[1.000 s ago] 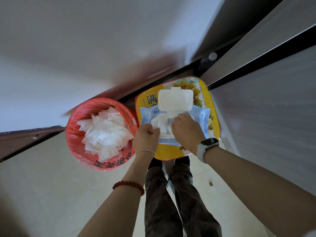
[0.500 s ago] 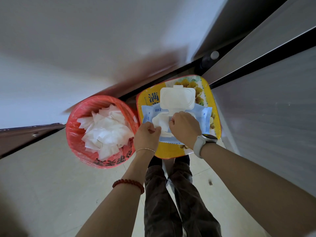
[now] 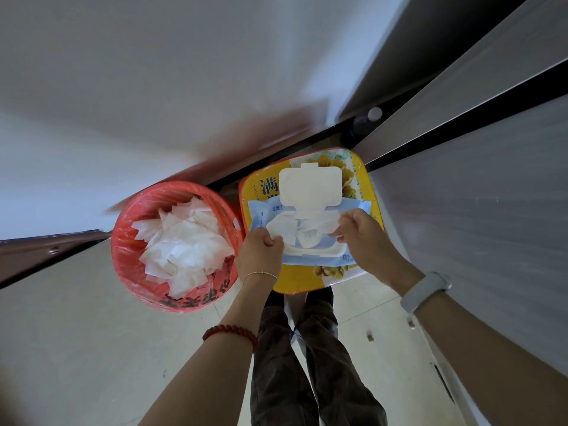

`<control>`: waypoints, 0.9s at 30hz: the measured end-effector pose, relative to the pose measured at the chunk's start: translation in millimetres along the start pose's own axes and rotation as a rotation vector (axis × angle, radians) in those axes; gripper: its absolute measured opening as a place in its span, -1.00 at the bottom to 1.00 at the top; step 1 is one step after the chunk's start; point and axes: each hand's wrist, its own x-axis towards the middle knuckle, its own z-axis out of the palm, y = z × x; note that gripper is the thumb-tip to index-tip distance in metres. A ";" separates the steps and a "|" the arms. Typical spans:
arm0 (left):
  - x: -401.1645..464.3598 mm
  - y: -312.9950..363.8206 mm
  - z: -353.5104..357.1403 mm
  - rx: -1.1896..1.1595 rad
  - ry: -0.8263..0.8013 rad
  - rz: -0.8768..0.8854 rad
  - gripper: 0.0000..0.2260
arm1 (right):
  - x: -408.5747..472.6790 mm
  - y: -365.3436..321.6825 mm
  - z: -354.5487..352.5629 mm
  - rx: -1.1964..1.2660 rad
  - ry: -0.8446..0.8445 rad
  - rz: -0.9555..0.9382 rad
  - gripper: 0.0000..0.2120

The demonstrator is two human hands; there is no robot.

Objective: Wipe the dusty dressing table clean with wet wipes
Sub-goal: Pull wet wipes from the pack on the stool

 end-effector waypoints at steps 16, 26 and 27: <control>-9.9 7.2 5.4 0.039 0.032 0.081 -0.63 | 0.7 9.9 13.6 -0.492 -0.065 -0.377 -0.83; -5.7 9.5 2.4 0.140 0.031 0.021 -0.67 | -4.4 4.4 -23.9 1.211 -0.049 0.254 -0.84; -6.4 11.0 2.6 0.151 0.032 0.014 -0.67 | -5.0 5.6 -27.7 1.338 -0.026 0.254 -0.85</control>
